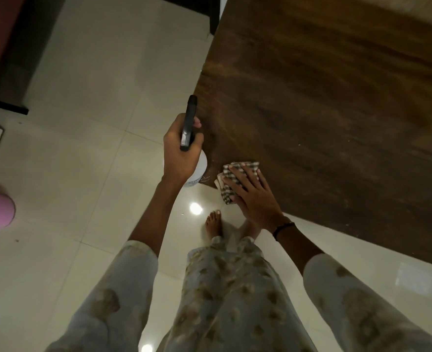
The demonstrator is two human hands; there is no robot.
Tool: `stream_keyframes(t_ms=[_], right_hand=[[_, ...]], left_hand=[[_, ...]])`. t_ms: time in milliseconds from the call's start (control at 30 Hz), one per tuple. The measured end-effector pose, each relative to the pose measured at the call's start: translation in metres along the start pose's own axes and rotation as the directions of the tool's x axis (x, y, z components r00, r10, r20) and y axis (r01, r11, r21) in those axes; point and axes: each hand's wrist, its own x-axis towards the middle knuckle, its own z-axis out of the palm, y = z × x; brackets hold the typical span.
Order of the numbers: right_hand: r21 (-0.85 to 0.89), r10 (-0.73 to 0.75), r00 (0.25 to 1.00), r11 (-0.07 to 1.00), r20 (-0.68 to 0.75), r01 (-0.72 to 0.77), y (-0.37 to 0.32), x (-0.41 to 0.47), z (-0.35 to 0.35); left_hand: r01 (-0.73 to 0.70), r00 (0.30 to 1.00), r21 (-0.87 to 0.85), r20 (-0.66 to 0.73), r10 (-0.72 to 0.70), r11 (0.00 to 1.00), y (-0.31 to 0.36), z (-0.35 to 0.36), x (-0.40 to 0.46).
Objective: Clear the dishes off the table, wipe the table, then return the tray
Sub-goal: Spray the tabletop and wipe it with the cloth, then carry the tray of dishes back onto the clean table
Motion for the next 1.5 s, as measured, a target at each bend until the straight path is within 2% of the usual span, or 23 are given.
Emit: stream_keyframes(t_ms=[233, 400, 467, 533, 600, 667, 767, 933, 1033, 1100, 1167, 1300, 1367, 1433, 1500], right_hand=[[-0.001, -0.081, 0.996, 0.997, -0.025, 0.081, 0.003, 0.023, -0.007], [-0.028, -0.198, 0.98, 0.98, 0.003, 0.198, 0.01, 0.055, -0.022], [0.007, -0.198, 0.98, 0.98, 0.003, 0.198, 0.01, 0.056, -0.028], [0.075, -0.097, 0.994, 0.992, -0.04, 0.1, 0.005, 0.049, -0.033], [0.173, 0.079, 0.992, 0.983, -0.096, -0.062, -0.004, 0.038, -0.036], [0.236, 0.185, 0.979, 0.958, -0.084, -0.161, -0.01, 0.027, -0.035], [0.286, 0.2, 0.979, 0.936, 0.045, -0.205, -0.013, 0.023, -0.033], [0.213, 0.172, 0.979, 0.958, 0.114, -0.193, -0.016, 0.036, -0.04], [0.196, 0.168, 0.976, 0.961, 0.135, -0.193, -0.016, 0.037, -0.048], [0.17, 0.162, 0.971, 0.966, 0.178, -0.193, -0.015, 0.037, -0.056], [0.192, 0.184, 0.964, 0.956, 0.193, -0.221, -0.015, 0.034, -0.065], [0.354, 0.302, 0.937, 0.868, 0.177, -0.347, -0.01, 0.006, -0.083], [0.404, 0.371, 0.903, 0.808, 0.217, -0.429, -0.004, -0.016, -0.094], [0.455, 0.425, 0.862, 0.732, 0.277, -0.507, 0.008, -0.043, -0.104], [0.491, 0.434, 0.841, 0.683, 0.322, -0.541, 0.021, -0.07, -0.115]], left_hand=[[-0.067, 0.998, 0.054, -0.003, 0.067, 0.996, 0.006, 0.007, -0.004], [0.032, 0.999, 0.085, -0.007, -0.032, 0.996, 0.001, 0.007, -0.009], [0.131, 0.991, 0.068, -0.007, -0.131, 0.989, -0.001, 0.005, -0.009], [0.168, 0.985, 0.08, 0.013, -0.17, 0.983, -0.005, -0.002, -0.012], [0.14, 0.988, 0.127, 0.047, -0.147, 0.982, -0.009, -0.008, -0.016], [0.175, 0.983, 0.115, 0.033, -0.18, 0.978, -0.013, -0.011, -0.015], [0.167, 0.982, 0.108, 0.065, -0.175, 0.98, -0.009, -0.01, -0.016], [0.115, 0.983, 0.084, 0.133, -0.126, 0.99, -0.01, -0.013, -0.015], [0.177, 0.975, 0.095, 0.116, -0.187, 0.98, -0.003, -0.013, -0.018], [0.166, 0.978, 0.126, 0.105, -0.18, 0.978, 0.0, -0.018, -0.02], [0.15, 0.985, 0.149, 0.068, -0.161, 0.977, -0.005, -0.022, -0.025], [0.321, 0.938, 0.207, -0.202, -0.28, 0.924, -0.007, -0.022, -0.063], [0.346, 0.924, 0.208, -0.247, -0.293, 0.915, -0.001, -0.017, -0.093], [0.366, 0.93, 0.248, -0.136, -0.341, 0.897, 0.013, -0.006, -0.116], [0.314, 0.938, 0.325, 0.039, -0.344, 0.892, 0.027, 0.011, -0.131]])
